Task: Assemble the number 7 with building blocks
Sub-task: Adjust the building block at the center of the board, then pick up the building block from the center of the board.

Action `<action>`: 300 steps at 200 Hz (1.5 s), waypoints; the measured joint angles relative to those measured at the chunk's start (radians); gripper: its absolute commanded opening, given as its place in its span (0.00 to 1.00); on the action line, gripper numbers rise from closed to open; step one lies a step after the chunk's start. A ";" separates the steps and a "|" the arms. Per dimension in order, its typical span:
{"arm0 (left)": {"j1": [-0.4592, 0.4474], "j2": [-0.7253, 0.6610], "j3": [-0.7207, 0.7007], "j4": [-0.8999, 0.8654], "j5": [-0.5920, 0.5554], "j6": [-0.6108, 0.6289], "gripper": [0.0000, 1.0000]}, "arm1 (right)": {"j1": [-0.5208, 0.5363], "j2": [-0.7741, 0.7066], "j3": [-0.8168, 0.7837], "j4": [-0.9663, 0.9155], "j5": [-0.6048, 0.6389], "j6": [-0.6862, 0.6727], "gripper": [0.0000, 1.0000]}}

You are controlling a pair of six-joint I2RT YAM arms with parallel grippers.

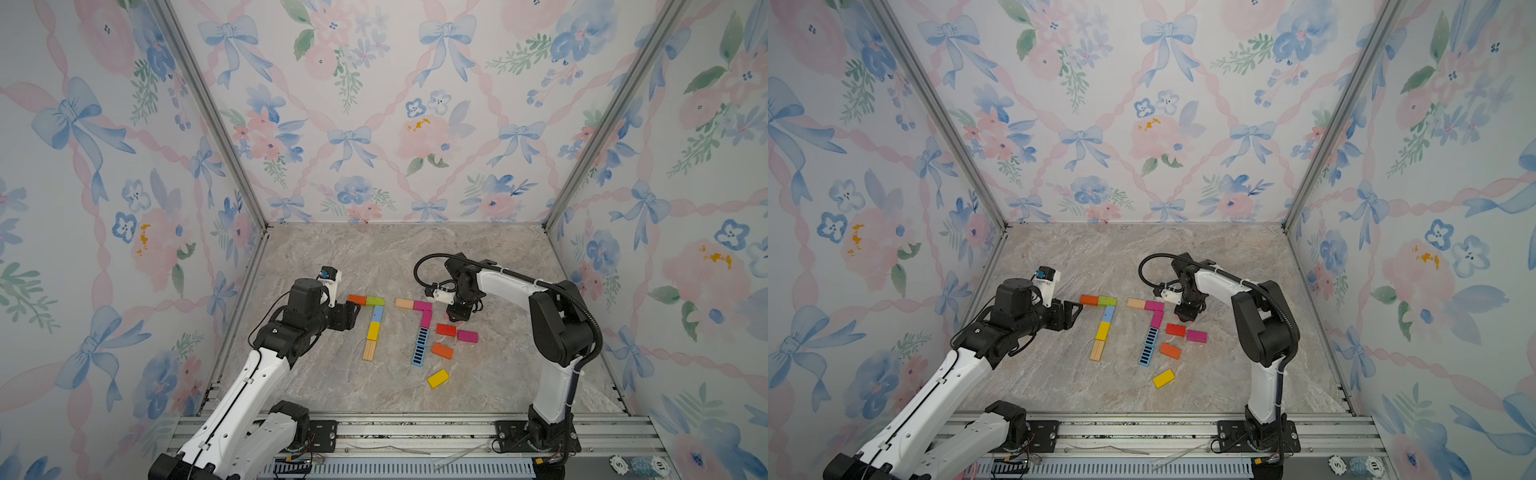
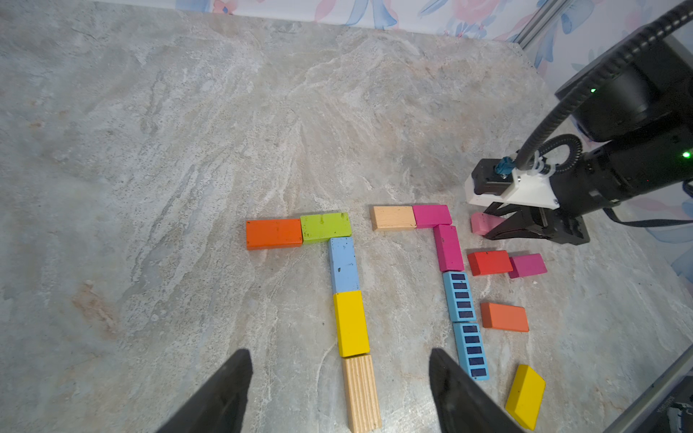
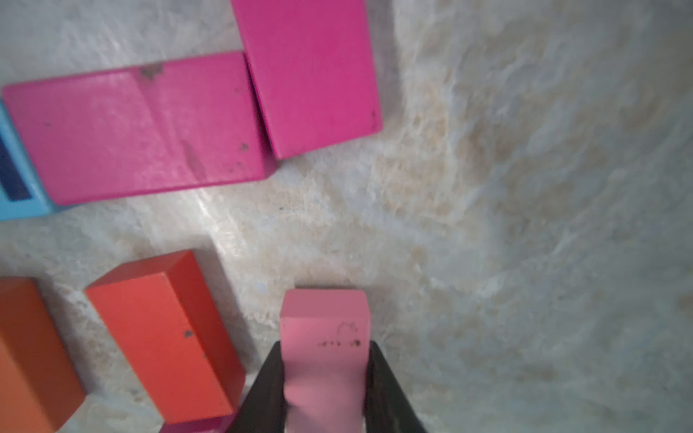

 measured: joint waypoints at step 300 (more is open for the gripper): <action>0.000 -0.032 0.000 0.001 0.007 0.000 0.77 | -0.121 -0.634 -0.238 0.221 -0.161 0.475 0.97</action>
